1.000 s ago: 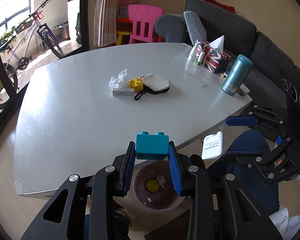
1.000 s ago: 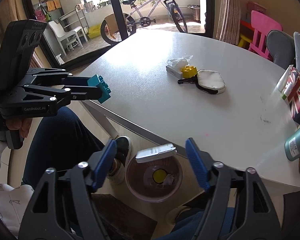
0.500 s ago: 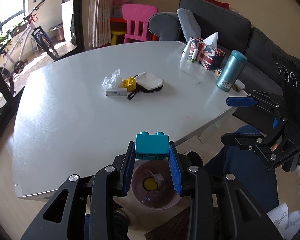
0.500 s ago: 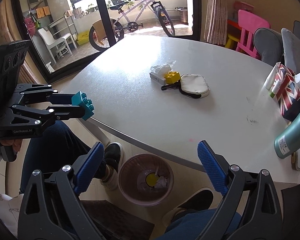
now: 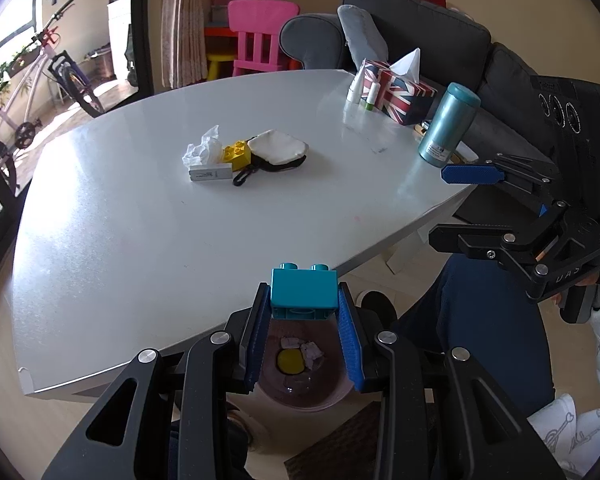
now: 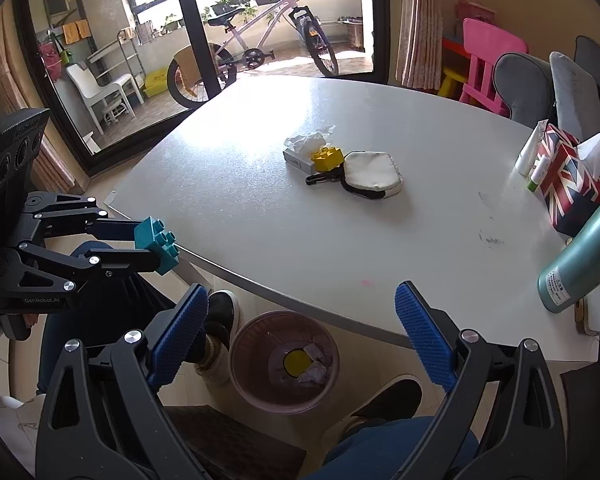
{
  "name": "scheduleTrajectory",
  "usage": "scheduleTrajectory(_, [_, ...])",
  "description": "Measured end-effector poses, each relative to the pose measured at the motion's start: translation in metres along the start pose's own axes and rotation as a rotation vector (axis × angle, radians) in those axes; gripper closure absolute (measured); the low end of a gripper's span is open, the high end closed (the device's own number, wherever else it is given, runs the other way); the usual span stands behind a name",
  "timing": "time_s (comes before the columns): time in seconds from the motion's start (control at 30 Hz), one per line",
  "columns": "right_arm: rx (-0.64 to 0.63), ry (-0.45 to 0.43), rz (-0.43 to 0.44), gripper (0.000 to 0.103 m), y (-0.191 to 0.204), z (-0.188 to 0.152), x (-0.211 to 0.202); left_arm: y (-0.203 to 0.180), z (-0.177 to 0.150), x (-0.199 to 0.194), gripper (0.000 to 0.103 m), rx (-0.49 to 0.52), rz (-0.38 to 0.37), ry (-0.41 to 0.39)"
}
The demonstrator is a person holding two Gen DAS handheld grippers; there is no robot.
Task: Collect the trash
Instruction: 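Open the left gripper to drop the teal block into the pink bin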
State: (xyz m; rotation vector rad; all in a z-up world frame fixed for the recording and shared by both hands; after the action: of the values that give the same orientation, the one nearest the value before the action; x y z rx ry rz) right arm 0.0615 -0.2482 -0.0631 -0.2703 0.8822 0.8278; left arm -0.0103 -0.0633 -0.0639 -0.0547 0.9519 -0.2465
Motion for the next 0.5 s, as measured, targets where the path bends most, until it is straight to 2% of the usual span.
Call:
scheduleTrajectory(0.43, [0.026,-0.010,-0.017,0.010,-0.007,0.000,-0.004,-0.010,-0.003,0.001,0.070,0.021,-0.030,0.011])
scheduleTrajectory(0.5, [0.028,-0.013,-0.020,0.010,-0.007,0.000,-0.005,-0.011,-0.002,0.001,0.065,0.027,-0.030,0.008])
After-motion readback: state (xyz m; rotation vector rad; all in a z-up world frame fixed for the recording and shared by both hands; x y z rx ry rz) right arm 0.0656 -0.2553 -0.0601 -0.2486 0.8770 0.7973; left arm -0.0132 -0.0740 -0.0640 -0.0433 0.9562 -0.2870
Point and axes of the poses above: each gripper's, at about its wrist camera, not at the fingertips, and x roughly the way its jaws point, y to its left, z to its top, the point moved 5 cm from there along x, roughly the way its jaws point, and after that the axes turned 1 degree about -x, right-handed, at the moved point
